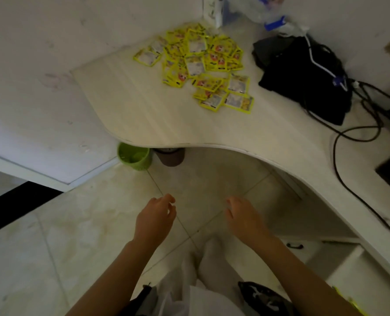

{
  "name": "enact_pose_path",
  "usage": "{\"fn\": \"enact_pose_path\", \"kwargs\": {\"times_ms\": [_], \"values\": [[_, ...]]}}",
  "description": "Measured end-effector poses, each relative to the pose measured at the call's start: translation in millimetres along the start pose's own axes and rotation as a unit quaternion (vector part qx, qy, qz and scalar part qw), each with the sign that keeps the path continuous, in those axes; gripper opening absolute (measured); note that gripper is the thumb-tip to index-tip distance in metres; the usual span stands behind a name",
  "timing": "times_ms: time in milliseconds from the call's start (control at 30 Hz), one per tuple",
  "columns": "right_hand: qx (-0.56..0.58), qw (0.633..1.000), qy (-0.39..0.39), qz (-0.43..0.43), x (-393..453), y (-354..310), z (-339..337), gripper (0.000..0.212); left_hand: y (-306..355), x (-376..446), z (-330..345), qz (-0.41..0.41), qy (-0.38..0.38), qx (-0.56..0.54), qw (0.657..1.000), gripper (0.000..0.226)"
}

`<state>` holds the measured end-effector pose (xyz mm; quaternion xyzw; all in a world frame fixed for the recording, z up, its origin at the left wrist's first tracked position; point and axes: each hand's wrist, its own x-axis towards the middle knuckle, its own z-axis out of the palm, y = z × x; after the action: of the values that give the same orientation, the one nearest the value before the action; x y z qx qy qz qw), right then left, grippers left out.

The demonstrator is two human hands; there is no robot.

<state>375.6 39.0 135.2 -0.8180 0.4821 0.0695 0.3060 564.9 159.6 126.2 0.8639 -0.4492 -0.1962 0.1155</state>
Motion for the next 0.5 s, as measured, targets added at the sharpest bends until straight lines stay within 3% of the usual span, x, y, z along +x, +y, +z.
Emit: {"fn": "enact_pose_path", "kwargs": {"times_ms": [367, 500], "values": [[-0.036, 0.998, 0.005, -0.041, 150.9, -33.7, -57.9, 0.025, 2.7, 145.3, -32.4, -0.039, 0.034, -0.033, 0.998, 0.018], [-0.03, 0.998, 0.0, -0.061, 199.2, -43.4, -81.8, 0.031, 14.5, 194.8, -45.2, -0.052, 0.031, -0.064, 0.996, 0.018]]}}
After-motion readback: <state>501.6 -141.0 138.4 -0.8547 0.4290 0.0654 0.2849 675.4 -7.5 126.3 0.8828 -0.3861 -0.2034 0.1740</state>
